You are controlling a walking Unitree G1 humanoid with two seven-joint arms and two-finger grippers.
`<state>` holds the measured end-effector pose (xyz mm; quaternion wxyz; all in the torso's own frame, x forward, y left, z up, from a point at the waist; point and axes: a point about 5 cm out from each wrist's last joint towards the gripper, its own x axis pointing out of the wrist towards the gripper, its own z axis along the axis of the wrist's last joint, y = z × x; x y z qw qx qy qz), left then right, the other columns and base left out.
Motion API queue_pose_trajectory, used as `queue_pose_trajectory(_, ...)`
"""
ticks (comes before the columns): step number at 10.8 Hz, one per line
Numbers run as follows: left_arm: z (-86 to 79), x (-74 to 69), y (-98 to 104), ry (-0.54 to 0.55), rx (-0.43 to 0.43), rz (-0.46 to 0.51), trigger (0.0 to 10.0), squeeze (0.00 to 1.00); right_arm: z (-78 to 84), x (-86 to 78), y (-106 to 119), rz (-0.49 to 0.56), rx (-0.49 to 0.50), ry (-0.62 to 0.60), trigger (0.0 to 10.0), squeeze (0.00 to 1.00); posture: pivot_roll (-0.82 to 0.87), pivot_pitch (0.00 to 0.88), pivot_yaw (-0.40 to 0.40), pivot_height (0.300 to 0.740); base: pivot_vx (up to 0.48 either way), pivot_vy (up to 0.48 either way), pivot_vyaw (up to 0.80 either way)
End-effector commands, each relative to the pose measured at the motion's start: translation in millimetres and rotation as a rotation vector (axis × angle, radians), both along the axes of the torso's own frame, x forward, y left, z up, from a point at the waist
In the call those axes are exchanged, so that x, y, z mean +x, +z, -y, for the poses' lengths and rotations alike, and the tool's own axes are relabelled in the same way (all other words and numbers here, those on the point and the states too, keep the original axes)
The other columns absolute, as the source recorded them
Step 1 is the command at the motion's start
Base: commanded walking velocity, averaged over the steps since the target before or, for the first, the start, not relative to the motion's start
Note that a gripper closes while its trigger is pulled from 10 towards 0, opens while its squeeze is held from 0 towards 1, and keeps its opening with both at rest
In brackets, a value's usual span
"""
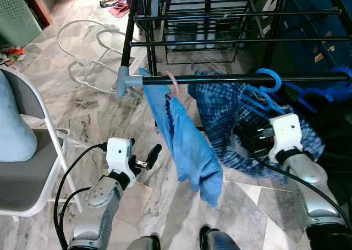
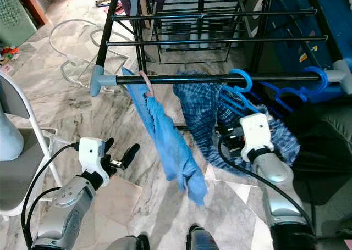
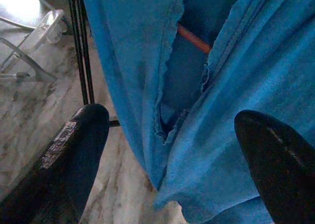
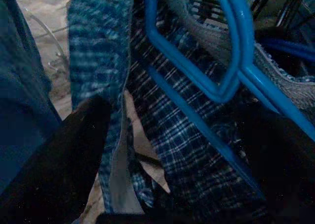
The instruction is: Hang hanger
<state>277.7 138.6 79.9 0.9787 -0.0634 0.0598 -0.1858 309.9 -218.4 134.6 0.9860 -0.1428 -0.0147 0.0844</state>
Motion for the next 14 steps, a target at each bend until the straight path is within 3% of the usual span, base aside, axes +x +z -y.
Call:
queue_pose_trajectory(1, -3.3, -2.7, -5, 0.011, 0.007, -0.027, 10.0, 0.0, 4.0, -0.5, 7, 0.034, -0.002, 0.006, 10.0, 0.0, -0.08, 0.207, 0.086, 0.74, 0.0, 0.0, 0.0)
queue_pose_trajectory(3, -3.8, -2.0, -5, 0.006, 0.011, -0.028, 10.0, 0.0, -1.6, -4.8, 7, 0.008, 0.019, 0.075, 10.0, 0.0, -0.09, 0.208, 0.092, 0.74, 0.0, 0.0, 0.0)
queue_pose_trajectory(8, -2.9, -1.4, -7, -0.003, 0.02, -0.038, 10.0, 0.0, -15.3, -30.0, -23, -0.136, 0.063, 0.181, 10.0, 0.0, -0.09, 0.208, 0.098, 0.74, 0.0, 0.0, 0.0)
queue_pose_trajectory(11, -1.5, 0.4, -7, -0.014, 0.022, -0.036, 10.0, 0.0, -5.6, -19.6, 4, 0.016, 0.031, 0.101, 10.0, 0.0, -0.09, 0.21, 0.101, 0.74, 0.0, 0.0, 0.0)
queue_pose_trajectory(14, -1.8, 1.2, -7, -0.016, 0.025, -0.035, 10.0, 0.0, -12.5, -16.0, 14, 0.065, 0.016, 0.126, 10.0, 0.0, -0.09, 0.206, 0.102, 0.74, 0.0, 0.0, 0.0)
